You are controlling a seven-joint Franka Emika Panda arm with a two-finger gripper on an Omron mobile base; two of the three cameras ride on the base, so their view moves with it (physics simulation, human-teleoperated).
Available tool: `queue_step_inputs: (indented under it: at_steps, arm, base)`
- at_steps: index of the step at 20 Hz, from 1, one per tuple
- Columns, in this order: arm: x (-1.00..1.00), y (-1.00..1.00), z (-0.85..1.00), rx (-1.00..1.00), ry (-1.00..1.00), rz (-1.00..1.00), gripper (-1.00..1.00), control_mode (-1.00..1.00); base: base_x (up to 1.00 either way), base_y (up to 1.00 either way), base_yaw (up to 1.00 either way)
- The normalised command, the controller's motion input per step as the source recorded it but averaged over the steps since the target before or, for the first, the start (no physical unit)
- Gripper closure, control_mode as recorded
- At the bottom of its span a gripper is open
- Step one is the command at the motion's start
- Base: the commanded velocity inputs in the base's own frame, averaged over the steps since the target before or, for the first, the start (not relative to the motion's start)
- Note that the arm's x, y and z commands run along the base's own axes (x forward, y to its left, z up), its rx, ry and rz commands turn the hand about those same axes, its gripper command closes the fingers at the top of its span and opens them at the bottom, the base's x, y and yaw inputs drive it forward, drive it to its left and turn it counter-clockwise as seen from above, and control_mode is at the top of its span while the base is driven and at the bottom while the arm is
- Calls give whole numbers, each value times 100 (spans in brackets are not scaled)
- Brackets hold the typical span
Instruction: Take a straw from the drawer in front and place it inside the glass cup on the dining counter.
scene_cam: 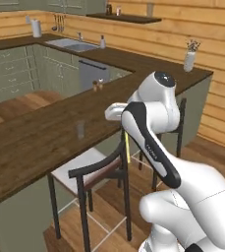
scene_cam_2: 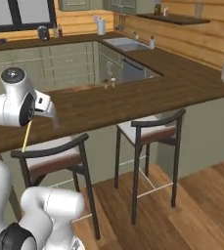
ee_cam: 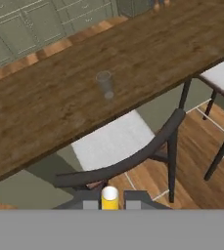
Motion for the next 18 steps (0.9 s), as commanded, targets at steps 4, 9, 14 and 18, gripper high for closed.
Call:
queue_step_inputs:
  at_steps: [4,9,14,18]
  arm:
    - [0,0,0,0,0,0,100,100]
    - [0,0,0,0,0,0,100,100]
    - [0,0,0,0,0,0,100,100]
    - [0,0,0,0,0,0,100,100]
  base:
    - [63,-63,59]
    - [62,-58,53]
    - [83,-9,27]
    - [99,0,14]
